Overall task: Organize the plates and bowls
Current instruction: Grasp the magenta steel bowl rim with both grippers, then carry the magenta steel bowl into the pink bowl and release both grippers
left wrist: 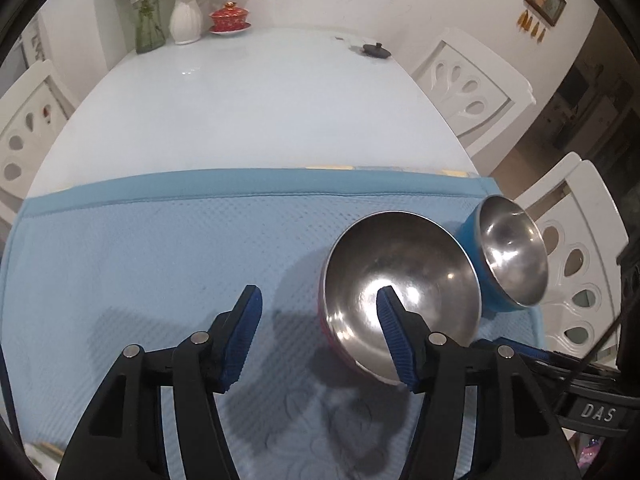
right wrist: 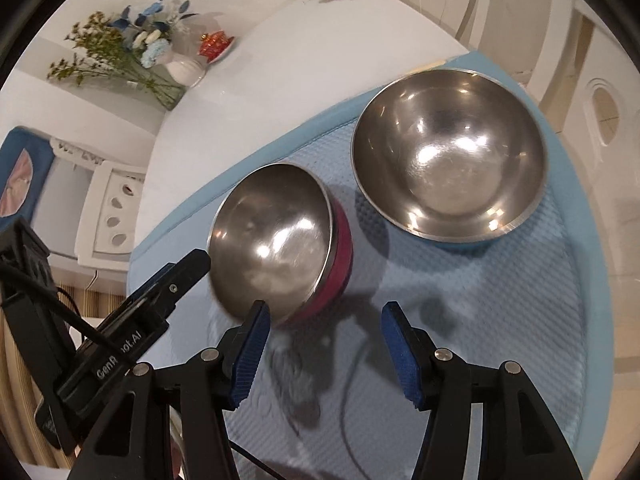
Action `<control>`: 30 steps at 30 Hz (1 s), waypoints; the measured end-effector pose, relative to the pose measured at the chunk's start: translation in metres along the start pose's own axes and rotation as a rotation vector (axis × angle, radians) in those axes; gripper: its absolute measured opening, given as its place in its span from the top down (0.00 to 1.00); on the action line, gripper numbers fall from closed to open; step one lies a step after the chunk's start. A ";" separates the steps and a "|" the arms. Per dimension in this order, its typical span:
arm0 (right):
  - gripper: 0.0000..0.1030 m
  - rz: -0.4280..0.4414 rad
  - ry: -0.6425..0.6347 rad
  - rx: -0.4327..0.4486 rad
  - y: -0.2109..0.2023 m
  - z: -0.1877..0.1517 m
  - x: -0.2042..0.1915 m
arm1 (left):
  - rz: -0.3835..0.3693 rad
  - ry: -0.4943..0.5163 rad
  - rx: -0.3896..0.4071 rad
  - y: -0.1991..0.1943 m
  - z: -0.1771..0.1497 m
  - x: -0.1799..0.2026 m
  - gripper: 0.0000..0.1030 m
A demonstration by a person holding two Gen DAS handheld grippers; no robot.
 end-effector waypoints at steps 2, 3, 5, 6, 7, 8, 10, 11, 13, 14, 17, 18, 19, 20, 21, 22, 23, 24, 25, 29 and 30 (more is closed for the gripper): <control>0.46 -0.004 0.001 -0.008 0.010 0.006 0.001 | -0.001 0.011 -0.008 0.007 0.001 0.000 0.47; 0.46 -0.007 -0.002 -0.012 0.015 0.009 0.002 | 0.002 0.019 -0.012 0.012 0.002 0.000 0.47; 0.46 -0.015 -0.006 -0.020 0.025 0.013 0.003 | 0.000 0.026 -0.016 0.017 0.002 0.000 0.50; 0.46 -0.018 -0.006 -0.023 0.029 0.015 0.003 | 0.005 0.030 -0.019 0.021 0.003 -0.001 0.52; 0.46 -0.022 -0.005 -0.026 0.033 0.016 0.003 | 0.010 0.031 -0.021 0.023 0.003 -0.002 0.53; 0.46 -0.026 -0.003 -0.029 0.038 0.017 0.005 | 0.012 0.030 -0.025 0.027 0.003 -0.003 0.54; 0.47 -0.030 0.001 -0.032 0.043 0.018 0.007 | 0.002 0.020 -0.037 0.035 0.004 -0.005 0.54; 0.48 -0.031 0.001 -0.034 0.046 0.019 0.007 | -0.001 0.018 -0.041 0.036 0.003 -0.006 0.55; 0.50 -0.038 -0.007 -0.035 0.049 0.019 0.008 | -0.003 0.018 -0.048 0.041 0.002 -0.008 0.57; 0.53 -0.044 -0.013 -0.037 0.052 0.018 0.008 | -0.002 0.020 -0.049 0.043 0.002 -0.007 0.60; 0.64 -0.059 -0.038 -0.026 0.057 0.017 0.006 | -0.018 0.033 -0.058 0.050 -0.001 -0.003 0.77; 0.69 -0.068 -0.050 -0.019 0.058 0.017 0.005 | -0.026 0.041 -0.062 0.052 -0.002 -0.001 0.82; 0.73 -0.074 -0.064 -0.012 0.059 0.017 0.003 | -0.051 0.048 -0.062 0.053 -0.003 0.002 0.88; 0.75 -0.071 -0.077 -0.007 0.059 0.016 0.000 | -0.048 0.053 -0.052 0.051 -0.003 0.003 0.88; 0.75 -0.083 -0.084 -0.002 0.059 0.015 0.000 | -0.044 0.061 -0.046 0.050 -0.003 0.004 0.88; 0.75 -0.091 -0.091 0.000 0.059 0.015 -0.001 | -0.047 0.065 -0.043 0.047 -0.004 0.004 0.88; 0.75 -0.097 -0.098 0.000 0.058 0.014 -0.001 | -0.051 0.062 -0.043 0.046 -0.004 0.004 0.88; 0.76 -0.100 -0.104 0.000 0.057 0.013 -0.002 | -0.057 0.057 -0.043 0.044 -0.005 0.004 0.88; 0.76 -0.101 -0.104 -0.003 0.055 0.012 -0.002 | -0.061 0.054 -0.042 0.041 -0.005 0.003 0.88; 0.76 -0.101 -0.119 0.005 0.042 0.007 -0.009 | -0.067 0.053 -0.015 0.023 -0.006 0.006 0.88; 0.76 -0.105 -0.125 0.009 0.037 0.005 -0.012 | -0.067 0.052 -0.011 0.019 -0.005 0.006 0.88</control>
Point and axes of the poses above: each gripper's, at about its wrist camera, not at the fingertips, and y roughly the way its jaws point, x to its right, z to its top, the point moved 6 cm from there along y, roughly the way its jaws point, and after that the axes turned 2 degrees about x, right-handed, at the moved point
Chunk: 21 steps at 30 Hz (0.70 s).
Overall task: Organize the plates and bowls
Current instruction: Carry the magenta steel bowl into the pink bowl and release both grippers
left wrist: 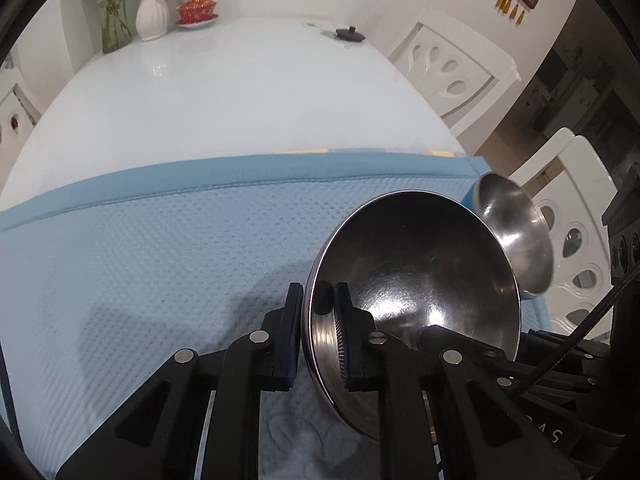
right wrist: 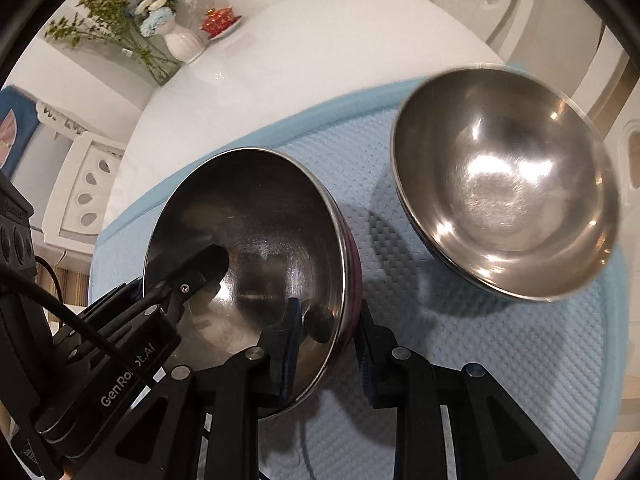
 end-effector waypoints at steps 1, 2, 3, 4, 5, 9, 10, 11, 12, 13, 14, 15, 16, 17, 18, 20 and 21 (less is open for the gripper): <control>0.76 -0.002 -0.006 0.003 -0.005 -0.001 -0.002 | -0.002 -0.002 0.007 -0.006 0.000 0.001 0.88; 0.76 -0.003 -0.010 0.006 -0.012 -0.002 -0.004 | -0.005 -0.005 0.015 -0.012 0.001 0.003 0.88; 0.76 -0.002 -0.013 0.010 -0.019 -0.003 -0.007 | -0.008 -0.009 0.024 -0.020 0.001 0.006 0.88; 0.76 -0.001 -0.016 0.016 -0.027 -0.005 -0.009 | -0.013 -0.012 0.035 -0.031 0.001 0.009 0.88; 0.76 0.000 -0.020 0.022 -0.038 -0.007 -0.012 | -0.014 -0.013 0.044 -0.040 0.001 0.013 0.88; 0.76 -0.012 -0.048 0.038 -0.082 -0.020 -0.026 | -0.007 0.018 0.092 -0.087 -0.009 0.036 0.88; 0.76 -0.022 -0.060 0.044 -0.097 -0.026 -0.030 | 0.000 0.031 0.108 -0.102 -0.013 0.044 0.88; 0.76 -0.027 -0.069 0.050 -0.107 -0.032 -0.033 | 0.007 0.043 0.122 -0.116 -0.018 0.050 0.88; 0.76 -0.031 -0.077 0.055 -0.117 -0.037 -0.035 | 0.011 0.048 0.130 -0.123 -0.021 0.053 0.88; 0.76 -0.033 -0.086 0.060 -0.127 -0.043 -0.040 | 0.020 0.053 0.143 -0.136 -0.027 0.058 0.88; 0.76 -0.030 -0.092 0.061 -0.136 -0.050 -0.044 | 0.029 0.054 0.152 -0.147 -0.032 0.061 0.88; 0.76 -0.021 -0.096 0.060 -0.145 -0.058 -0.047 | 0.037 0.052 0.157 -0.156 -0.037 0.063 0.88; 0.76 -0.007 -0.102 0.057 -0.155 -0.068 -0.051 | 0.045 0.047 0.162 -0.168 -0.044 0.065 0.88; 0.76 0.007 -0.105 0.051 -0.160 -0.076 -0.055 | 0.043 0.038 0.165 -0.177 -0.051 0.065 0.88; 0.76 0.020 -0.106 0.042 -0.165 -0.086 -0.058 | 0.028 0.022 0.165 -0.186 -0.059 0.066 0.88; 0.76 0.039 -0.100 0.014 -0.171 -0.106 -0.062 | 0.013 0.000 0.149 -0.197 -0.078 0.065 0.88; 0.76 0.049 -0.094 -0.004 -0.173 -0.117 -0.061 | 0.012 -0.003 0.139 -0.198 -0.084 0.065 0.88</control>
Point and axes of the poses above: each gripper's, at about its wrist camera, not at the fingertips, and y roughly the way its jaws point, x to its right, z to its top, the point moved 6 cm from there along y, roughly the way its jaws point, and after that the axes turned 2 degrees about x, right-handed, at the moved point
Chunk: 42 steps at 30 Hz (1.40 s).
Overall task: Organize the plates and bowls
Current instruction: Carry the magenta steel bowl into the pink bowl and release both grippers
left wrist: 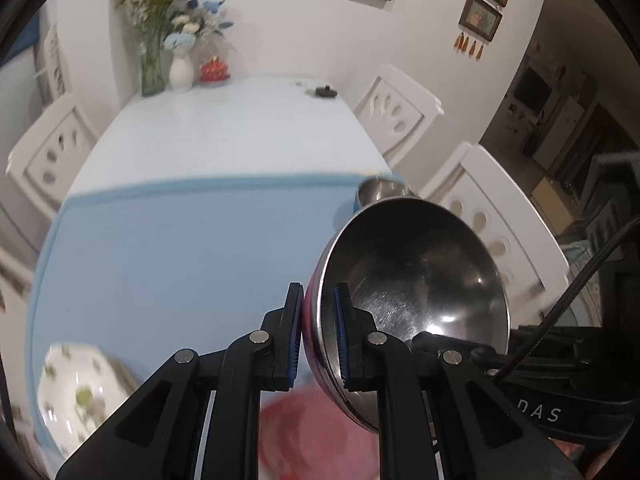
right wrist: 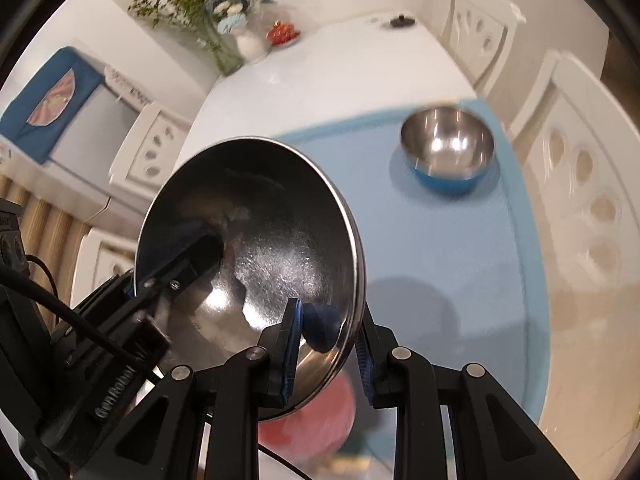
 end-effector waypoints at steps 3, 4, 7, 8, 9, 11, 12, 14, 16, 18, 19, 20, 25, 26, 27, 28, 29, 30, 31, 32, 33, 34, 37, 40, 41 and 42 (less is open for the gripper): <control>0.76 0.011 0.030 -0.065 0.003 -0.040 0.001 | 0.007 0.020 -0.065 0.000 -0.038 -0.002 0.88; 0.76 0.003 0.034 -0.085 0.008 -0.053 0.001 | 0.014 0.034 -0.097 0.003 -0.055 -0.003 0.88; 0.76 -0.037 0.046 -0.161 0.026 -0.090 0.003 | 0.012 0.042 -0.170 0.014 -0.092 -0.011 0.88; 0.76 -0.052 0.049 -0.177 0.033 -0.100 0.003 | 0.011 0.042 -0.188 0.017 -0.101 -0.014 0.88; 0.76 -0.065 0.050 -0.185 0.037 -0.106 0.003 | 0.004 0.034 -0.200 0.020 -0.108 -0.017 0.88; 0.76 -0.103 0.046 -0.195 0.046 -0.116 0.002 | -0.018 0.006 -0.234 0.027 -0.119 -0.025 0.88; 0.76 -0.111 0.051 -0.198 0.050 -0.118 0.002 | -0.019 -0.007 -0.242 0.030 -0.124 -0.028 0.88; 0.75 -0.136 0.046 -0.207 0.061 -0.120 0.002 | -0.024 -0.013 -0.251 0.035 -0.128 -0.033 0.88; 0.76 -0.194 0.023 -0.206 0.067 -0.122 0.000 | 0.010 0.010 -0.258 0.037 -0.134 -0.034 0.84; 0.76 -0.224 0.023 -0.192 0.069 -0.121 -0.002 | 0.029 0.037 -0.240 0.035 -0.135 -0.037 0.79; 0.76 -0.232 0.029 -0.186 0.069 -0.121 -0.003 | 0.036 0.055 -0.230 0.034 -0.132 -0.039 0.76; 0.76 -0.236 0.037 -0.181 0.069 -0.120 -0.004 | 0.037 0.065 -0.229 0.033 -0.130 -0.040 0.76; 0.76 -0.271 0.048 -0.143 0.060 -0.126 -0.006 | 0.050 0.104 -0.172 0.013 -0.121 -0.052 0.76; 0.76 -0.269 0.059 -0.136 0.056 -0.129 -0.007 | 0.060 0.104 -0.165 0.011 -0.121 -0.058 0.76; 0.76 -0.263 0.073 -0.128 0.052 -0.131 -0.008 | 0.064 0.097 -0.165 0.010 -0.121 -0.064 0.76; 0.76 -0.259 0.086 -0.120 0.047 -0.133 -0.007 | 0.053 0.081 -0.181 0.010 -0.124 -0.071 0.76; 0.76 -0.260 0.099 -0.115 0.043 -0.135 -0.005 | 0.044 0.072 -0.191 0.010 -0.127 -0.073 0.76; 0.75 -0.258 0.110 -0.112 0.040 -0.137 -0.005 | 0.035 0.056 -0.204 0.011 -0.130 -0.078 0.76; 0.76 -0.252 0.126 -0.111 0.036 -0.140 -0.005 | 0.034 0.050 -0.205 0.011 -0.132 -0.079 0.76; 0.76 -0.241 0.137 -0.112 0.033 -0.142 -0.005 | 0.033 0.048 -0.204 0.010 -0.133 -0.080 0.76; 0.76 -0.229 0.145 -0.110 0.031 -0.144 -0.008 | 0.030 0.047 -0.202 0.008 -0.134 -0.081 0.76; 0.76 -0.220 0.151 -0.106 0.027 -0.146 -0.009 | 0.025 0.046 -0.197 0.006 -0.133 -0.080 0.76; 0.75 -0.210 0.152 -0.090 0.012 -0.145 -0.013 | 0.007 0.053 -0.173 -0.003 -0.127 -0.076 0.76; 0.75 -0.175 0.149 -0.072 0.000 -0.141 -0.021 | 0.003 0.068 -0.135 -0.013 -0.114 -0.072 0.76; 0.75 -0.164 0.141 -0.061 -0.006 -0.137 -0.023 | -0.001 0.091 -0.109 -0.019 -0.106 -0.066 0.76; 0.75 -0.155 0.134 -0.050 -0.009 -0.133 -0.024 | -0.003 0.109 -0.093 -0.022 -0.101 -0.062 0.76</control>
Point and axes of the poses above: each gripper's, at about its wrist camera, not at the fingertips, and y roughly the way its jaws point, x to its right, z to its top, the point moved 6 cm from there along y, roughly the way its jaws point, and after that the axes turned 2 degrees about x, right-handed, at the moved point
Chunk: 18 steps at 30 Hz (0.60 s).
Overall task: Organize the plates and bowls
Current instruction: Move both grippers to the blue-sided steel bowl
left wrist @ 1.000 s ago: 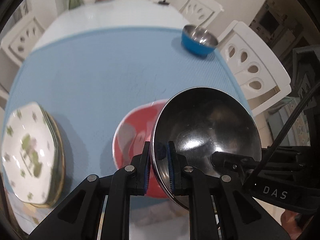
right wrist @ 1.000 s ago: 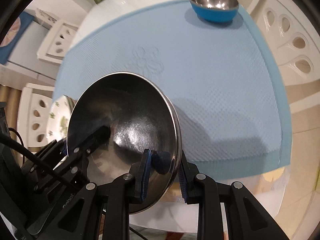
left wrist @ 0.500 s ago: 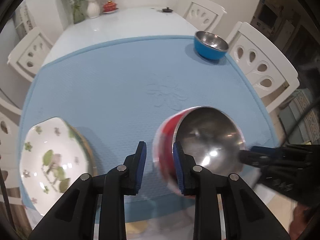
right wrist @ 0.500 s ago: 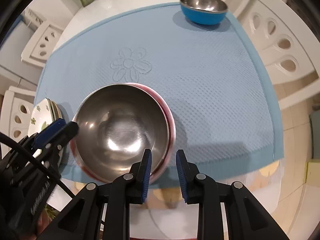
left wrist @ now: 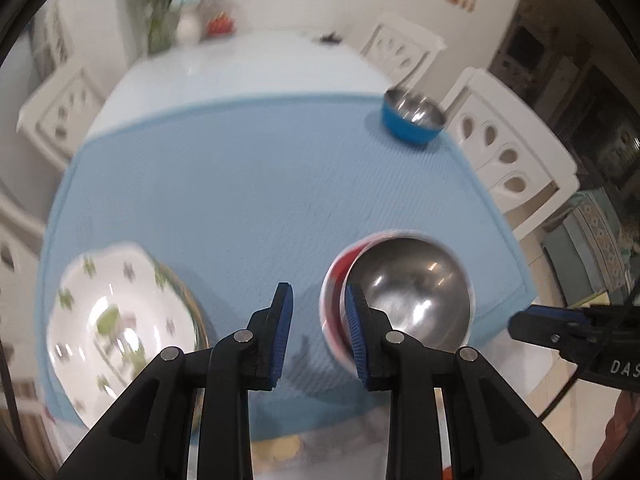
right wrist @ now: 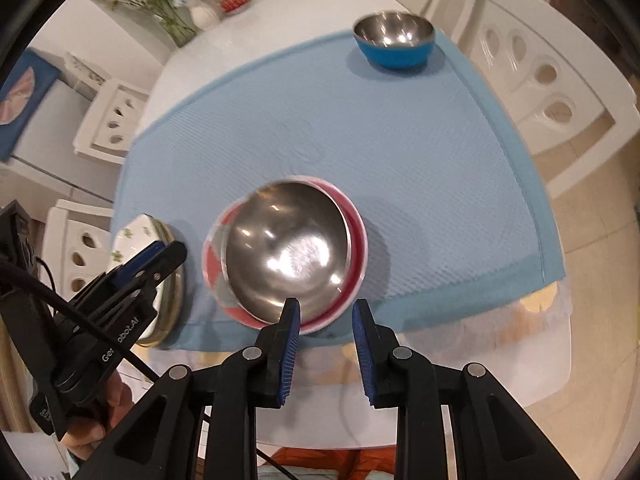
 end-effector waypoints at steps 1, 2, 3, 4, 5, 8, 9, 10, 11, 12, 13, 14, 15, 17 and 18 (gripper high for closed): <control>0.75 0.010 -0.006 0.013 -0.004 0.004 -0.001 | 0.002 0.033 0.036 -0.008 0.011 0.007 0.76; 0.74 0.023 -0.009 0.031 -0.009 0.009 -0.003 | 0.001 0.052 0.058 -0.014 0.020 0.013 0.76; 0.74 0.037 -0.009 0.050 -0.013 0.014 -0.004 | -0.004 0.065 0.074 -0.017 0.029 0.017 0.76; 0.72 0.051 -0.008 0.071 -0.019 0.020 -0.003 | -0.008 0.071 0.083 -0.019 0.038 0.021 0.76; 0.64 0.067 -0.005 0.098 -0.025 0.027 -0.002 | -0.012 0.073 0.092 -0.020 0.047 0.024 0.76; 0.27 0.123 0.032 0.165 -0.041 0.049 0.009 | -0.024 0.080 0.114 -0.017 0.078 0.035 0.76; 0.26 0.149 0.050 0.192 -0.045 0.057 0.012 | -0.024 0.079 0.117 -0.013 0.088 0.039 0.76; 0.26 0.164 0.061 0.214 -0.049 0.065 0.016 | -0.023 0.075 0.116 -0.007 0.100 0.044 0.73; 0.26 0.168 0.064 0.226 -0.053 0.075 0.024 | -0.022 0.070 0.112 -0.001 0.111 0.049 0.72; 0.26 0.168 0.064 0.234 -0.056 0.083 0.032 | -0.027 0.068 0.109 0.006 0.119 0.053 0.72; 0.26 0.172 0.065 0.241 -0.059 0.090 0.039 | -0.041 0.065 0.098 0.017 0.131 0.060 0.72; 0.26 0.174 0.066 0.254 -0.063 0.100 0.048 | -0.052 0.058 0.083 0.027 0.139 0.064 0.69; 0.26 0.173 0.068 0.265 -0.065 0.108 0.055 | -0.066 0.044 0.061 0.040 0.148 0.069 0.67; 0.26 0.163 0.071 0.292 -0.066 0.130 0.076 | -0.083 0.015 0.027 0.066 0.165 0.078 0.57; 0.26 0.154 0.071 0.299 -0.065 0.141 0.087 | -0.062 0.002 0.008 0.084 0.173 0.082 0.56</control>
Point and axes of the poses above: each gripper's, at about its wrist camera, not at the fingertips, and y roughly the way its jaws point, x to its right, z to its top, the point moved 6 cm from there along y, roughly the way its jaws point, and after that the axes turned 2 degrees about x, right-handed, at the moved point
